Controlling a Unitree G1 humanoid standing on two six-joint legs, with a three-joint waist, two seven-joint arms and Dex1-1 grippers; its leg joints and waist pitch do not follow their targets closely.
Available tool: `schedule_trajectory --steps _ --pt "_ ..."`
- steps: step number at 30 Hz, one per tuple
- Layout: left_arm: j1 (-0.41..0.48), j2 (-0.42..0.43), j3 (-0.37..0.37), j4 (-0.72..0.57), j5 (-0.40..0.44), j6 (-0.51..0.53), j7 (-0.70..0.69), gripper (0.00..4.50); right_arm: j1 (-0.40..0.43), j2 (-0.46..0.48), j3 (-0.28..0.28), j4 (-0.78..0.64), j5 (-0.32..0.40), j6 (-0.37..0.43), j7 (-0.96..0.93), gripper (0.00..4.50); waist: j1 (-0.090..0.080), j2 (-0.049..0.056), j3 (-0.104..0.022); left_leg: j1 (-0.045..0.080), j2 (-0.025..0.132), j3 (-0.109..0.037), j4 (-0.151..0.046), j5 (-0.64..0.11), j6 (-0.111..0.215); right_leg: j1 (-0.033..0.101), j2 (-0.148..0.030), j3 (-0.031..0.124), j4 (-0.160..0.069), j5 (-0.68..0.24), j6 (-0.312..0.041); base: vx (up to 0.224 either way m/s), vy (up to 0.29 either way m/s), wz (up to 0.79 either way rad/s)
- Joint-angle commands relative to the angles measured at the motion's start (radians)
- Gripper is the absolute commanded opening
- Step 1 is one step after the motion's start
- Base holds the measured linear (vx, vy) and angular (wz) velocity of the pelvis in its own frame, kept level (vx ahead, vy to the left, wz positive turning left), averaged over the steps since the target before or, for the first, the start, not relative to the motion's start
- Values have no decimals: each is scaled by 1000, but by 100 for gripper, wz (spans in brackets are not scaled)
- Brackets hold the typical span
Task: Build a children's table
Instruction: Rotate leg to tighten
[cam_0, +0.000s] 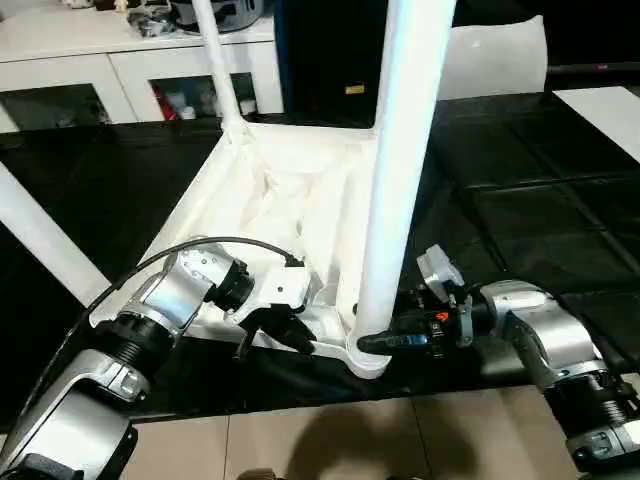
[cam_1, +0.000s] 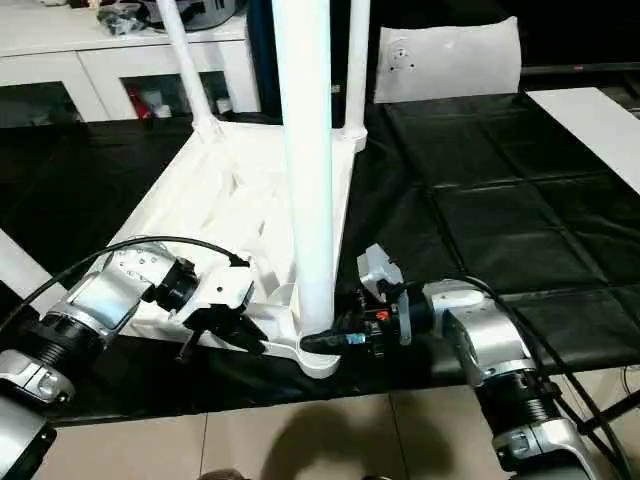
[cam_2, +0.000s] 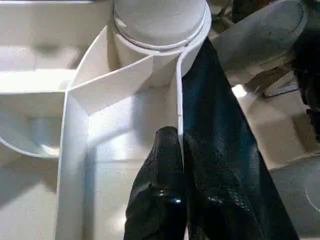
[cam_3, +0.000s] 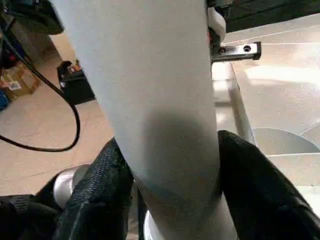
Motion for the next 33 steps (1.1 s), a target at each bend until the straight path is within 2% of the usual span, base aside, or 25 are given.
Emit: schedule_trajectory --steps 1,4,6,10,12,13,14,15,16,17,18,19,20,21,22,23,24,25,26,27,28,29,30,31,33 --pt "7 -6 -23 -1 2 24 -29 0 5 13 7 -47 41 28 3 217 -4 -13 -71 -5 52 -6 -67 -68 86 65 -74 70 -67 -334 -84 0 0 0" --pt "11 -18 -1 -1 -9 71 9 0 16 34 -14 -70 51 60 -60 211 -5 -11 -69 -4 50 -6 -69 -77 77 64 -73 70 -71 -345 -80 0 0 0" --pt "9 -39 19 1 -16 120 60 0 19 49 -17 -64 5 41 -138 209 -8 -14 -67 -4 48 -4 -70 -90 68 65 -73 68 -75 -370 -72 0 0 0" --pt "-7 -120 73 29 -13 216 242 0 -1 139 -43 -33 -84 107 -419 207 -24 -10 -54 2 26 -1 -66 -140 35 59 -66 50 -106 -532 -8 0 0 0" --pt "-9 -134 81 34 -12 229 273 0 -6 158 -48 -27 -98 120 -469 206 -43 -12 -49 10 18 -2 -61 -185 18 54 -59 31 -124 -608 38 0 0 0" --pt "-18 -177 101 46 -10 268 353 0 -17 204 -55 -8 -130 158 -590 205 -67 -3 -48 11 19 -8 -60 -239 16 60 -58 12 -139 -635 73 0 0 0" --pt "-19 -183 104 46 -10 274 364 0 -18 209 -56 -7 -134 164 -606 204 -79 1 -44 18 25 -11 -62 -269 16 58 -56 4 -147 -638 76 0 0 0" --pt "-24 -205 115 53 -9 294 405 0 -23 230 -58 4 -147 172 -659 204 -105 7 -42 26 33 -18 -64 -339 13 63 -53 -11 -155 -628 84 0 0 0" --pt "-35 -236 129 64 -8 318 465 0 -32 260 -63 21 -164 171 -724 203 -116 10 -43 27 41 -24 -69 -371 12 70 -56 -15 -151 -604 80 0 0 0" --pt "-61 -296 158 101 -1 347 593 0 -55 318 -77 68 -189 164 -840 203 -136 17 -43 15 63 -41 -86 -439 14 89 -58 -12 -133 -553 76 0 0 0" --pt "-61 -296 158 101 -1 347 593 0 -55 318 -77 68 -189 164 -840 202 -143 21 -39 8 77 -47 -97 -480 13 94 -57 -7 -119 -536 73 0 0 0" --pt "-72 -319 168 116 0 356 638 0 -67 341 -84 87 -199 160 -887 201 -146 26 -39 11 96 -58 -117 -567 3 102 -59 14 -84 -503 60 0 0 0" --pt "-85 -350 190 133 3 364 701 0 -83 370 -97 111 -215 158 -948 201 -150 18 -35 22 87 -53 -120 -604 -7 91 -65 35 -82 -501 38 0 0 0" --pt "-94 -373 209 143 4 364 750 0 -97 389 -107 130 -228 157 -992 201 -164 0 -31 49 26 -28 -73 -533 -13 51 -72 9 -146 -661 47 0 0 0" --pt "-102 -394 225 150 5 364 795 0 -110 405 -113 149 -242 153 -1031 201 -169 -7 -34 58 -3 -16 -45 -458 -11 42 -76 -13 -167 -721 61 0 0 0" --pt "-105 -401 230 152 5 363 812 0 -115 409 -113 156 -247 147 -1045 201 -179 -6 -34 42 -18 -9 -28 -374 13 51 -74 -44 -184 -764 104 0 0 0" --pt "-106 -405 231 151 6 360 818 0 -116 411 -114 157 -248 137 -1047 201 -184 5 -37 43 -5 -12 -35 -374 31 57 -69 -55 -191 -727 123 0 0 0" --pt "-106 -408 232 149 8 356 822 0 -114 411 -115 154 -248 127 -1045 201 -195 16 -43 22 20 -30 -53 -392 31 83 -68 -53 -169 -641 125 0 0 0" --pt "-105 -410 232 144 7 358 817 0 -113 414 -124 151 -246 111 -1052 233 -192 19 -45 15 33 -37 -65 -405 34 88 -68 -39 -159 -605 116 0 0 0" --pt "-105 -410 232 144 7 358 817 0 -113 414 -124 151 -246 111 -1052 253 -197 21 -44 17 44 -46 -77 -440 31 82 -71 -21 -146 -564 87 0 0 0" --pt "-101 -407 227 138 9 355 803 0 -109 413 -131 146 -244 103 -1054 266 -206 19 -44 9 37 -49 -79 -436 23 85 -77 -14 -138 -543 57 0 0 0" --pt "-91 -393 214 126 14 345 772 0 -100 407 -140 137 -238 91 -1045 266 -206 19 -44 9 37 -49 -79 -436 23 85 -77 -14 -138 -543 57 0 0 0" --pt "-86 -384 204 119 16 339 756 0 -94 404 -146 133 -237 82 -1043 265 -205 18 -50 -5 30 -49 -78 -373 29 91 -88 -4 -132 -513 27 0 0 0" --pt "-76 -367 193 112 20 318 725 0 -81 397 -152 123 -235 65 -1032 287 -198 21 -55 -4 32 -48 -78 -317 40 88 -91 7 -125 -455 -7 0 0 0" --pt "-60 -337 178 100 24 297 674 0 -54 378 -167 95 -219 41 -996 302 -193 16 -64 -26 37 -53 -77 -214 70 100 -94 22 -100 -329 -51 53 6 7"
